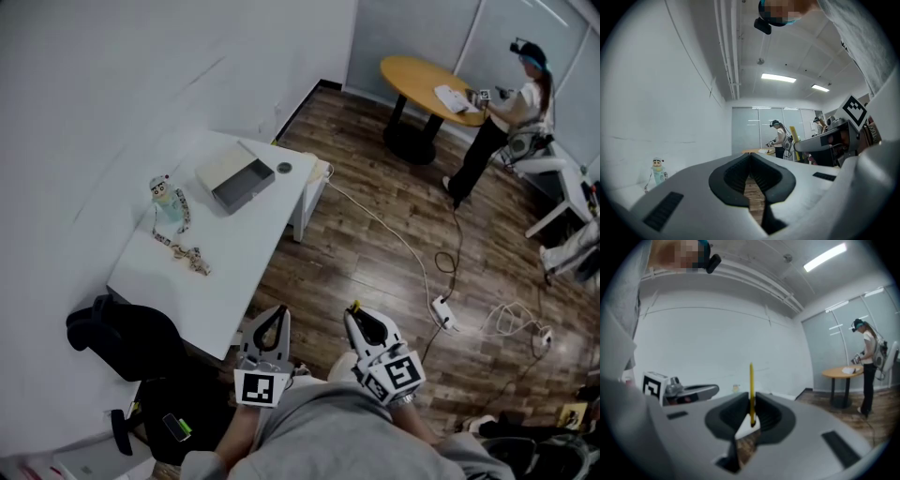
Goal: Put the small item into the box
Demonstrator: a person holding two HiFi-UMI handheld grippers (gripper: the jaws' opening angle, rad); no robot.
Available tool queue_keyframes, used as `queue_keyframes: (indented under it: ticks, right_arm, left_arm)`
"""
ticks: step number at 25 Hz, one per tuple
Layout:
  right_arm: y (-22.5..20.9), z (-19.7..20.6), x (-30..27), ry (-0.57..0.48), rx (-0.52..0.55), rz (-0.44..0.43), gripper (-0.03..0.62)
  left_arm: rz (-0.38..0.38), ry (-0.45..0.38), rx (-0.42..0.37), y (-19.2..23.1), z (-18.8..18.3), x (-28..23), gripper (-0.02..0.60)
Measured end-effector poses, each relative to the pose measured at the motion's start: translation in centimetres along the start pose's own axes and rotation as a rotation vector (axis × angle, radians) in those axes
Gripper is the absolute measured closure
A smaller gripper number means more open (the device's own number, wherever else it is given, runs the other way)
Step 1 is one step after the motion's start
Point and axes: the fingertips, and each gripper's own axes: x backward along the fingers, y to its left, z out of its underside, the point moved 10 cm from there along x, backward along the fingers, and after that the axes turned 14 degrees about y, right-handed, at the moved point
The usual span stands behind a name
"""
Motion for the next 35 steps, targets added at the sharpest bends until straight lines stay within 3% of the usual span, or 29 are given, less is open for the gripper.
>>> queue_keyframes:
  ticks: [7, 17, 35]
  right_arm:
    - [-0.8, -0.6, -2.6, 0.0, -0.007, -0.042, 0.53]
    - [-4.1, -3.2, -8.8, 0.023, 0.041, -0.154, 0.53]
    - [-14.7, -11.2, -20.2, 0.09, 0.115, -0.352, 0.53]
  left_arm:
    - [-0.051, 0.021, 0.002, 1.6, 0.3, -0.4, 0.546]
    - [-0.195, 0.027, 0.035, 4.5, 0.0, -3.0, 0.546]
    - [-0.395, 0.063, 0.072, 7.3, -4.8, -15.2, 0.546]
